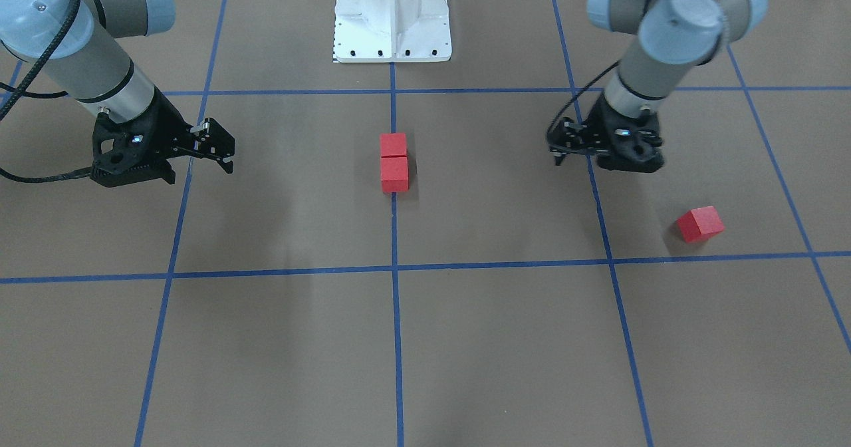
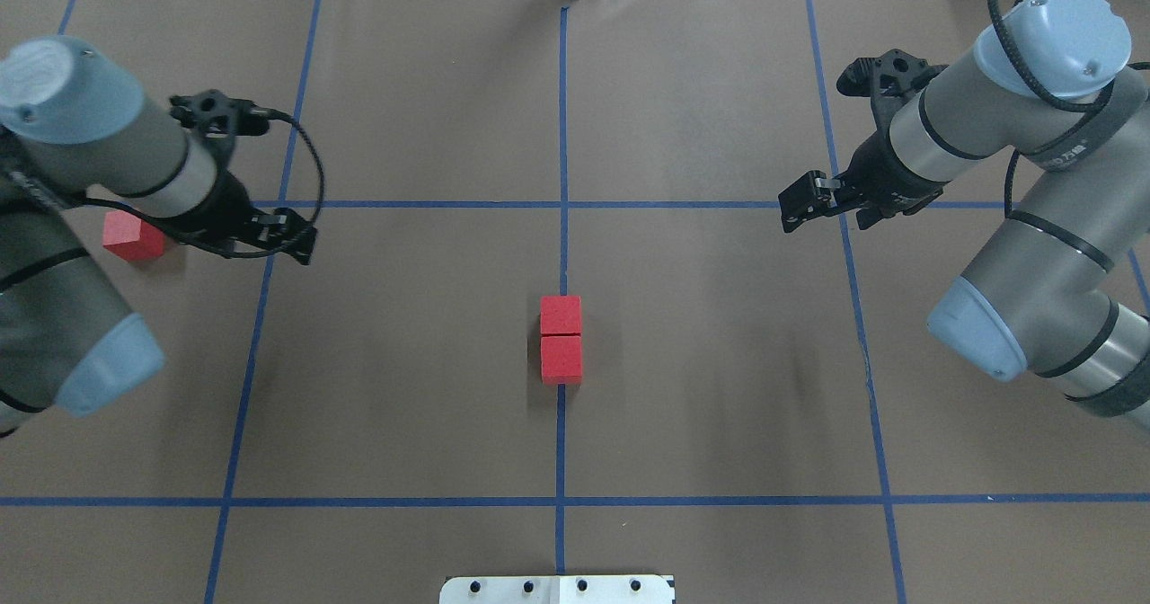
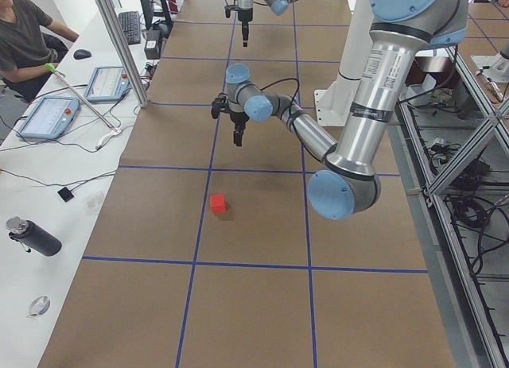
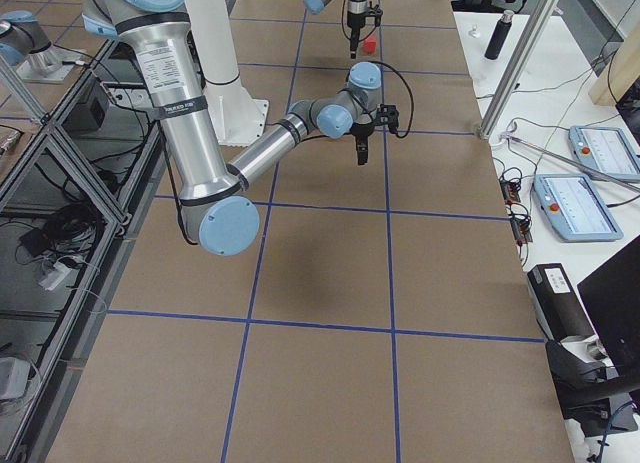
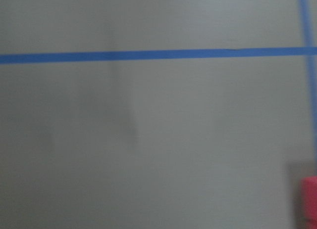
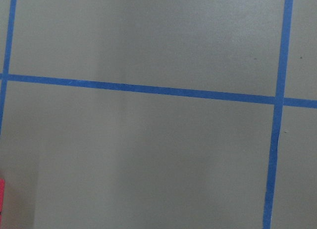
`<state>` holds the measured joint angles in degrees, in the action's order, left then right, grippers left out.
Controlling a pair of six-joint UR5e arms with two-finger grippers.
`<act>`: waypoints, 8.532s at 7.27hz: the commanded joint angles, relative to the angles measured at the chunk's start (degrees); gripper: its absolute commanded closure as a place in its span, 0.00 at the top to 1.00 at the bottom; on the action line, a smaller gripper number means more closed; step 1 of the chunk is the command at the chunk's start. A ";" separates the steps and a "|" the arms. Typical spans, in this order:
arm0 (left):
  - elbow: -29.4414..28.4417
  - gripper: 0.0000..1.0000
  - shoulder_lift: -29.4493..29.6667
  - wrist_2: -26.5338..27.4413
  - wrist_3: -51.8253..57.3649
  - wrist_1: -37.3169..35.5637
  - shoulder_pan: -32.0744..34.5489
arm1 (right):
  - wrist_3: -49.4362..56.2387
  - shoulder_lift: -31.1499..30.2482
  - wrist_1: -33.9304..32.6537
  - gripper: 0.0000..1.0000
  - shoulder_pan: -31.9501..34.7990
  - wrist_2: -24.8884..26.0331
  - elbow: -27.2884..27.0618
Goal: Form red blocks into L shape at center
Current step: 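Grasp the far red cube with the left gripper and lift it, then carry the cube with the left gripper beside the far cube of the pair, then lower the cube against the pair and adjust its position with the left gripper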
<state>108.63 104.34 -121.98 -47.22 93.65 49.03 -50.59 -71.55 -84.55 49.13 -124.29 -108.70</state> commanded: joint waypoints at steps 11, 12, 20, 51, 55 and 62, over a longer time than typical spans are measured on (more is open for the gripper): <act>-28.99 1.00 -0.10 -9.94 -2.79 19.56 12.68 | -0.38 0.00 0.00 1.00 0.00 0.28 -0.19; -29.17 0.99 -0.10 -9.68 -2.62 19.56 12.32 | -0.47 0.00 0.00 1.00 -0.09 0.28 -0.19; -27.09 0.00 0.16 -8.09 -3.06 17.81 11.26 | -0.47 0.35 0.00 1.00 -0.09 0.28 -0.02; -25.13 0.00 31.02 5.26 -117.84 1.63 -18.27 | -0.30 -1.32 0.00 1.00 0.53 1.60 0.42; -24.78 0.00 30.58 5.26 -117.84 1.54 -18.62 | -0.30 -1.32 0.00 1.00 0.44 1.60 0.51; -24.87 1.00 30.66 5.35 -117.76 1.54 -18.89 | -0.30 -1.32 0.00 1.00 0.53 1.60 0.51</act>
<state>83.76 134.99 -116.64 -165.04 95.15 30.21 -50.89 -72.86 -84.55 49.66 -122.70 -108.19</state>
